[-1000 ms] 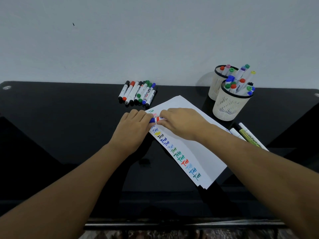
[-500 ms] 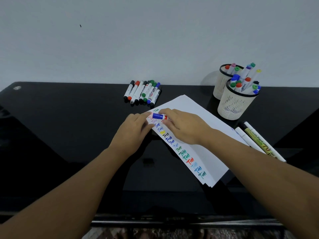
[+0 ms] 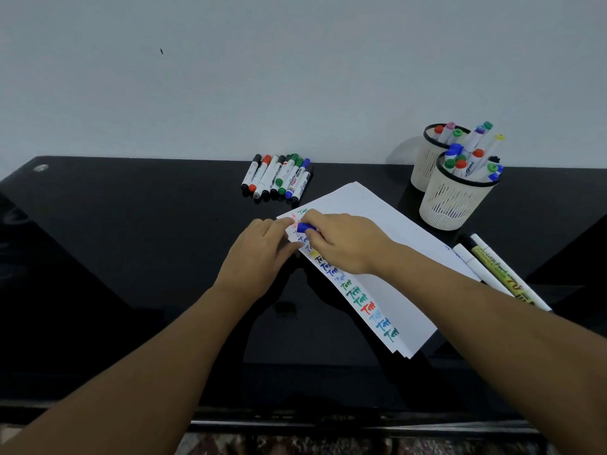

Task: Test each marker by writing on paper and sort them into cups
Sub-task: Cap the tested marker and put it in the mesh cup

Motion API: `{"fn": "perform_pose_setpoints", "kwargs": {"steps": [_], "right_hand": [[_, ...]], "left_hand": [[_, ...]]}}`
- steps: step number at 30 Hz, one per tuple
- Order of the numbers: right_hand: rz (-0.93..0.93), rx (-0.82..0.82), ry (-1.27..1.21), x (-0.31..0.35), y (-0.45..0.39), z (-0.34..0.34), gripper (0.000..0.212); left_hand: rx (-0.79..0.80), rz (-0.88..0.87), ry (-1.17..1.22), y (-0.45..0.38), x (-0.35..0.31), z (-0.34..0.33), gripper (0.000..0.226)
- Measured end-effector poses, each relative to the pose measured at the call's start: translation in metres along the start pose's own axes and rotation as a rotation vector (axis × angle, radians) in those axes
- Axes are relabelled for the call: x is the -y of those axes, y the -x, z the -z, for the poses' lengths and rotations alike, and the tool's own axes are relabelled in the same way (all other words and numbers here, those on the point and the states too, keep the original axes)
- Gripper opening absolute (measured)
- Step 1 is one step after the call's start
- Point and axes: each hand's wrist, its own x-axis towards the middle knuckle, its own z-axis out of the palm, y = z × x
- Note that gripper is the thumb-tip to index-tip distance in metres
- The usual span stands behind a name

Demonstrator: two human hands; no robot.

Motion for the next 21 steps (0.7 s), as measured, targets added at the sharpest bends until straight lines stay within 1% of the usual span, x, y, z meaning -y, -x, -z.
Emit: {"fn": "perform_pose_setpoints", "kwargs": {"steps": [2, 4, 6, 9, 12, 15, 18, 21], "right_hand": [[-0.01, -0.011, -0.023, 0.0002, -0.0022, 0.002, 0.034], [-0.022, -0.023, 0.025, -0.001, -0.0047, 0.0024, 0.039], [-0.034, -0.044, 0.12, -0.0035, -0.0052, 0.0009, 0.041], [-0.073, -0.104, 0.145, -0.0059, -0.0026, 0.0, 0.043], [-0.056, -0.084, 0.172, -0.0058, 0.0, -0.0026, 0.043], [-0.028, -0.082, 0.149, -0.0076, 0.0005, -0.0036, 0.046], [-0.013, -0.045, 0.136, -0.0067, -0.0005, -0.0009, 0.048], [-0.021, -0.026, 0.128, -0.0052, 0.0, 0.0013, 0.049]], "left_hand": [[0.002, 0.032, 0.018, 0.0004, 0.0004, -0.0001, 0.046], [0.008, 0.044, 0.023, 0.0006, 0.0009, -0.0005, 0.047], [-0.002, 0.034, 0.021, 0.0003, 0.0018, -0.0012, 0.047], [-0.021, -0.002, 0.0, 0.0003, 0.0027, -0.0019, 0.045], [-0.05, -0.043, -0.012, 0.0008, 0.0041, -0.0026, 0.044], [-0.086, -0.091, -0.02, 0.0008, 0.0057, -0.0043, 0.038], [-0.097, -0.131, -0.038, 0.0015, 0.005, -0.0034, 0.036], [-0.086, -0.126, -0.044, 0.0019, 0.0035, -0.0014, 0.024]]}}
